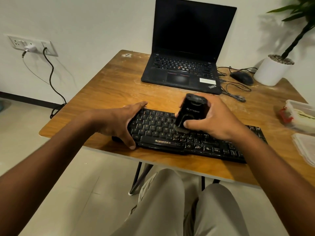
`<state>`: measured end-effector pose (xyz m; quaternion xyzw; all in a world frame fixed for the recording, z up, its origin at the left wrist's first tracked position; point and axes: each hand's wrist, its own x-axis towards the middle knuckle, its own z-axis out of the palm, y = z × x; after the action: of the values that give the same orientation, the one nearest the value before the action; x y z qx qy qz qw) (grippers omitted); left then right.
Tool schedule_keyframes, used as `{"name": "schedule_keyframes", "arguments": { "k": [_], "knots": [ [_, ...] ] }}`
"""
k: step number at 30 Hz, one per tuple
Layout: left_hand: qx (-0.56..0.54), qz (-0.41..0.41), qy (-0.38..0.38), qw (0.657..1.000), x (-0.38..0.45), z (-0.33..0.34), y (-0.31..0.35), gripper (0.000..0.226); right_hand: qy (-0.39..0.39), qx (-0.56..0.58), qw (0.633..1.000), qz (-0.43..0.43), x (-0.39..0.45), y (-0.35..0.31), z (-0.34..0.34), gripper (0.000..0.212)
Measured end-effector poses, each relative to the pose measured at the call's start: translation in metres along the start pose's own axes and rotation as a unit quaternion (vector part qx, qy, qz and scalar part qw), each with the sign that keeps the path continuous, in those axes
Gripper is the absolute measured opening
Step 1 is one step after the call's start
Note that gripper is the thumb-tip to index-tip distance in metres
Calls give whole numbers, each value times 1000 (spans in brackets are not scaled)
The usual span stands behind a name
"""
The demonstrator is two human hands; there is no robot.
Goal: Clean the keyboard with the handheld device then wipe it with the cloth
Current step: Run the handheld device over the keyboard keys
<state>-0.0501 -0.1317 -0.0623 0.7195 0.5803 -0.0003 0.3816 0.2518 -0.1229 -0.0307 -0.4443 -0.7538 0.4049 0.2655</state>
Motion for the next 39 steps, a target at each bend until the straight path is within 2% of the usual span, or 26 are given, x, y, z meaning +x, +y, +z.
{"name": "schedule_keyframes", "arguments": {
  "k": [3,13,16,19,26,29,33,36,39],
  "knots": [
    [2,3,-2,1000,1,0,-2,152,-35,-20,999,0,6,5,19,52],
    [15,10,0,1000,1,-1,-2,153,53,-37,998,-23,24,7,17,47],
    [11,7,-1,1000,1,-1,0,152,14,-8,1000,-24,11,2,17,49],
    [8,4,-1,1000,0,-1,0,152,-22,-25,999,-24,5,5,22,49],
    [23,2,-2,1000,0,-2,1,151,57,-63,996,-31,32,14,24,49],
    [23,5,0,1000,0,-1,1,151,70,-32,996,-44,31,6,26,45],
    [21,3,2,1000,0,-1,1,150,4,24,997,-73,20,-14,47,48],
    [18,5,0,1000,0,-2,-1,150,-33,-6,995,-89,17,-16,64,47],
    [19,1,1,1000,-1,-1,0,150,-56,-41,995,-68,14,-13,54,47]
  ]
}}
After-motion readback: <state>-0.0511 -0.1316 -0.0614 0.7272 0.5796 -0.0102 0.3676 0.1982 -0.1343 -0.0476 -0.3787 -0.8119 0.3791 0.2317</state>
